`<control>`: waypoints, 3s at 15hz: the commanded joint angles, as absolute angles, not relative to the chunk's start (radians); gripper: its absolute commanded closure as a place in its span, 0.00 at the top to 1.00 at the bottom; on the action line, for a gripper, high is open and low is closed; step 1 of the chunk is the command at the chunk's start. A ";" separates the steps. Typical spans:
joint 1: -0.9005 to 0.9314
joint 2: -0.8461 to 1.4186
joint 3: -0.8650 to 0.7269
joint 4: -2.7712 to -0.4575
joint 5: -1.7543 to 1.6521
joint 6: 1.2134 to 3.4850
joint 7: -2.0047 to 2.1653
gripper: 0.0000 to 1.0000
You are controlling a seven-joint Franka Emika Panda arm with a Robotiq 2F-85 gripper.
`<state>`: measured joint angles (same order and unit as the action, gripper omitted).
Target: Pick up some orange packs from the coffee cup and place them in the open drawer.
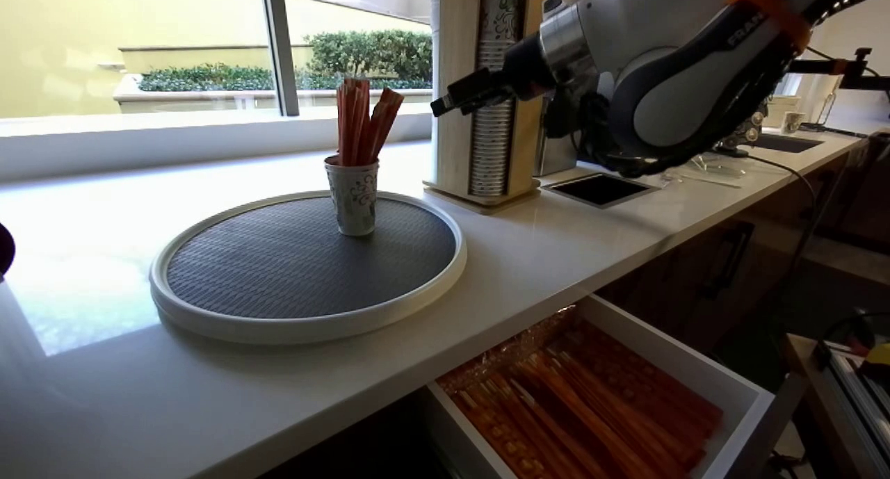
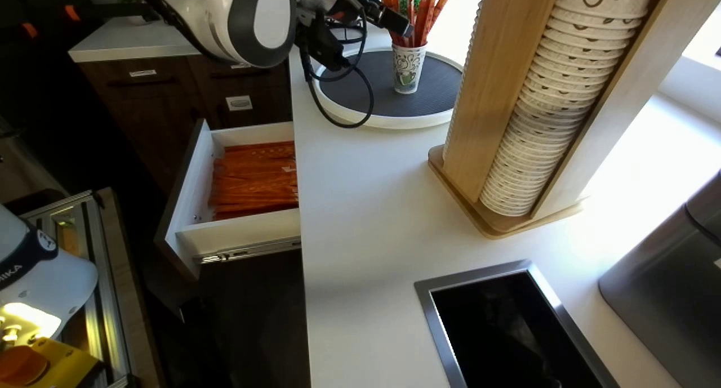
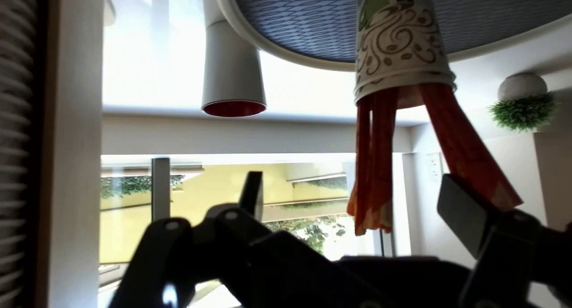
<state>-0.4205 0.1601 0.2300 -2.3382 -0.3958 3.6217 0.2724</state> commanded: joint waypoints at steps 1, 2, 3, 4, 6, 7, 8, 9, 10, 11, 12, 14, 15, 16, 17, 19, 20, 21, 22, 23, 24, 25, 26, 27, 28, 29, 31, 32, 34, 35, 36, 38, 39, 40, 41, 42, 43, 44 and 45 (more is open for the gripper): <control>-0.407 0.318 0.252 -2.270 -0.466 3.773 0.223 1.00; -0.399 0.354 0.248 -2.245 -0.476 3.799 0.188 1.00; -0.392 0.389 0.246 -2.210 -0.479 3.830 0.157 1.00; -0.399 0.308 0.249 -2.286 -0.445 3.777 0.200 1.00; -0.393 0.360 0.249 -2.243 -0.449 3.808 0.168 1.00; -0.393 0.374 0.249 -2.228 -0.451 3.810 0.163 1.00; -0.393 0.380 0.249 -2.220 -0.452 3.810 0.160 1.00; -0.393 0.381 0.249 -2.216 -0.453 3.810 0.160 1.00; -0.385 0.409 0.242 -2.187 -0.463 3.826 0.129 1.00; -0.385 0.428 0.244 -2.168 -0.467 3.833 0.121 1.00; -0.382 0.447 0.241 -2.146 -0.473 3.838 0.100 1.00; -0.380 0.483 0.242 -2.105 -0.475 3.850 0.067 1.00; -0.379 0.505 0.242 -2.082 -0.478 3.860 0.050 1.00; -0.379 0.522 0.245 -2.064 -0.481 3.867 0.041 1.00; -0.377 0.547 0.246 -2.037 -0.482 3.884 0.026 1.00; -0.370 0.588 0.245 -1.993 -0.486 3.910 -0.011 1.00; -0.370 0.611 0.247 -1.969 -0.495 3.931 -0.029 1.00; -0.368 0.635 0.249 -1.942 -0.504 3.947 -0.040 1.00; -0.368 0.656 0.251 -1.917 -0.520 3.962 -0.050 1.00; -0.299 0.671 0.171 -1.884 -0.547 3.987 -0.006 1.00; -0.290 0.691 0.162 -1.859 -0.563 4.002 -0.006 1.00; -0.273 0.714 0.143 -1.827 -0.577 4.022 -0.008 1.00; -0.257 0.733 0.125 -1.801 -0.589 4.038 -0.010 1.00; -0.242 0.754 0.112 -1.772 -0.591 4.055 -0.008 1.00; -0.228 0.773 0.097 -1.744 -0.597 4.069 -0.011 1.00; -0.216 0.789 0.084 -1.720 -0.597 4.079 -0.012 1.00; -0.198 0.821 0.062 -1.675 -0.593 4.101 -0.011 0.98; -0.191 0.835 0.053 -1.654 -0.593 4.112 -0.008 0.82; -0.182 0.859 0.039 -1.619 -0.595 4.126 0.002 0.70; -0.176 0.870 0.032 -1.605 -0.591 4.134 0.001 0.63; -0.173 0.882 0.027 -1.588 -0.594 4.142 0.006 0.52; -0.168 0.897 0.019 -1.567 -0.593 4.150 0.013 0.38; -0.165 0.902 0.016 -1.560 -0.592 4.154 0.018 0.30; -0.163 0.907 0.013 -1.555 -0.592 4.157 0.023 0.23; -0.160 0.911 0.011 -1.551 -0.591 4.160 0.027 0.14; -0.158 0.915 0.009 -1.547 -0.588 4.165 0.030 0.08; -0.155 0.919 0.006 -1.544 -0.587 4.169 0.031 0.01; -0.152 0.920 0.005 -1.543 -0.584 4.174 0.034 0.00; -0.150 0.920 0.004 -1.545 -0.583 4.177 0.038 0.00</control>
